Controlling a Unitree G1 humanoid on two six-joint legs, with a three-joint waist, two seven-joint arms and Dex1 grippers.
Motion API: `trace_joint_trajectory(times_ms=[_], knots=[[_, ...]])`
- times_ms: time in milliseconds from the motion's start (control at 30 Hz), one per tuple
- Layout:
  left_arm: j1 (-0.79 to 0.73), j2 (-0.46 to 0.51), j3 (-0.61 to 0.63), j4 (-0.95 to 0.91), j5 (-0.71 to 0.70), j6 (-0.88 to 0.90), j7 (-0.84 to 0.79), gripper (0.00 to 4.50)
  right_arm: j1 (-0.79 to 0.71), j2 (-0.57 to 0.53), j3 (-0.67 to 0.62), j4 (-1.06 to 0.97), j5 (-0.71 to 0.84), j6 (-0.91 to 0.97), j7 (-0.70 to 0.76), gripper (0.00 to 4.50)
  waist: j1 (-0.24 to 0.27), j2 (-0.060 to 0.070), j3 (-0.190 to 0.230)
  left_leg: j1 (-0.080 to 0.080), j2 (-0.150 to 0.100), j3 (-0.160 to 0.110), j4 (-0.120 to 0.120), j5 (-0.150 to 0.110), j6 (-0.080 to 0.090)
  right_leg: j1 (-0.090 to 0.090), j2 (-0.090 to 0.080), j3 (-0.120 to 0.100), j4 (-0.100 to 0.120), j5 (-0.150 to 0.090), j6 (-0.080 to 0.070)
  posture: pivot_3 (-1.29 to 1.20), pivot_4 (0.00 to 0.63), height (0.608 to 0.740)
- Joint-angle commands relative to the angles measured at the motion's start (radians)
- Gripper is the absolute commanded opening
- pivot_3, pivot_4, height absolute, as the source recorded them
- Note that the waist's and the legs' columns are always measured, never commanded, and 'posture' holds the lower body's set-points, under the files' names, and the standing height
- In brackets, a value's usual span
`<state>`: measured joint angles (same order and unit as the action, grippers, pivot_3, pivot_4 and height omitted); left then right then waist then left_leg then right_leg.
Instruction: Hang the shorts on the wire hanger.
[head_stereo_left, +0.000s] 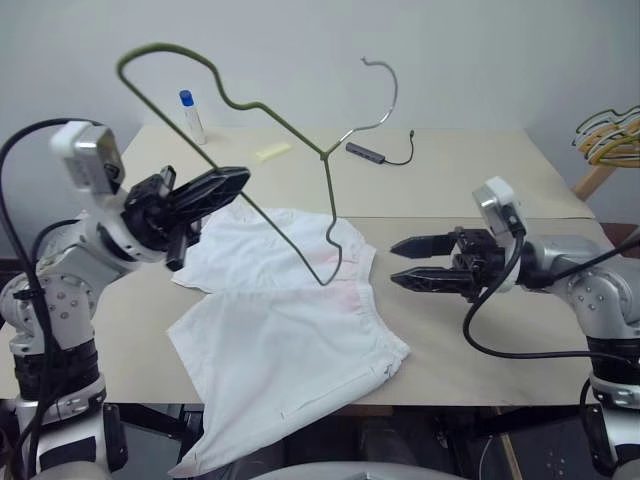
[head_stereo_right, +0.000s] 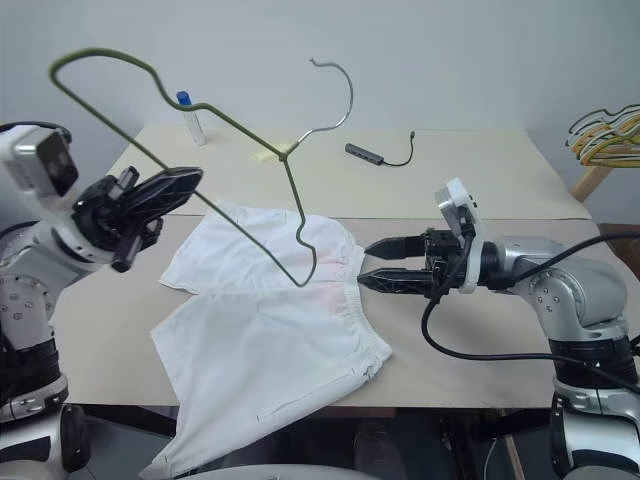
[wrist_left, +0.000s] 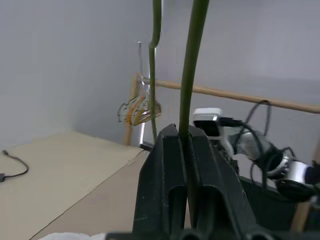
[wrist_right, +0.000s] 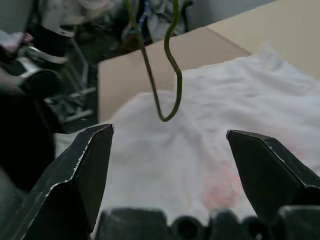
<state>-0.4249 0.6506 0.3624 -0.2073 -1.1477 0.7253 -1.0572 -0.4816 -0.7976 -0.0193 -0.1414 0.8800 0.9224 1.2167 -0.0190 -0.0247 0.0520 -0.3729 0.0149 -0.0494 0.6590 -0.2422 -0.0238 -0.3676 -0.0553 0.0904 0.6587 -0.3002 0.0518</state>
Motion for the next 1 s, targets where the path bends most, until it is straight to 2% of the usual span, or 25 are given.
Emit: trace_joint_trajectory(times_ms=[33,167,400,600,867,967,1000], knots=[[-0.038,0.004,0.053,0.034,-0.078,-0.004,-0.072,0.0,-0.03,0.015,0.083,0.012,-0.014,0.025,0.061,4.2,0.0,0.0,0.0,0.0,0.0,0.0,0.0,0.0,0.0,0.0,0.0,0.0,0.0,0.0,0.0,0.03,0.0,0.74],[-0.051,-0.012,0.045,0.031,-0.105,0.006,-0.065,0.0,-0.058,0.094,0.135,-0.001,-0.015,0.051,0.024,4.2,0.001,-0.001,0.0,-0.006,0.001,-0.001,0.0,0.0,0.0,-0.004,0.0,-0.001,0.0,0.001,-0.001,0.03,0.0,0.74],[-0.047,-0.045,0.017,0.016,-0.101,0.009,-0.044,0.0,-0.116,0.188,0.141,-0.008,-0.001,0.105,-0.047,4.2,0.004,-0.001,0.0,-0.008,0.0,-0.003,0.001,0.0,0.0,-0.005,-0.001,-0.001,0.0,0.002,-0.001,0.03,0.0,0.74],[-0.045,-0.052,0.006,0.019,-0.088,0.001,-0.049,0.0,-0.175,0.219,0.1,0.017,0.049,0.169,-0.064,4.2,0.004,-0.001,0.0,-0.008,0.0,-0.003,0.001,0.0,0.0,-0.006,0.0,-0.002,0.001,0.003,-0.001,0.03,0.0,0.74],[-0.04,-0.084,-0.006,0.018,-0.077,-0.009,-0.056,0.0,-0.182,0.226,0.123,-0.016,0.049,0.201,-0.073,4.2,0.003,-0.001,0.0,-0.008,0.0,-0.003,0.001,0.0,0.0,-0.006,0.0,-0.002,0.001,0.003,-0.001,0.03,0.0,0.74],[-0.038,-0.091,-0.015,0.016,-0.063,-0.014,-0.066,0.0,-0.184,0.229,0.125,-0.021,0.046,0.201,-0.072,3.64,0.003,-0.001,0.0,-0.008,0.0,-0.003,0.001,0.0,0.0,-0.006,0.0,-0.002,0.001,0.003,-0.001,0.02,0.0,0.74],[-0.038,-0.093,-0.017,0.016,-0.06,-0.016,-0.067,0.0,-0.184,0.228,0.126,-0.023,0.042,0.199,-0.072,3.31,0.002,-0.001,0.0,-0.008,0.0,-0.003,0.001,0.0,0.0,-0.006,0.0,-0.002,0.001,0.003,-0.001,0.02,0.0,0.74]])
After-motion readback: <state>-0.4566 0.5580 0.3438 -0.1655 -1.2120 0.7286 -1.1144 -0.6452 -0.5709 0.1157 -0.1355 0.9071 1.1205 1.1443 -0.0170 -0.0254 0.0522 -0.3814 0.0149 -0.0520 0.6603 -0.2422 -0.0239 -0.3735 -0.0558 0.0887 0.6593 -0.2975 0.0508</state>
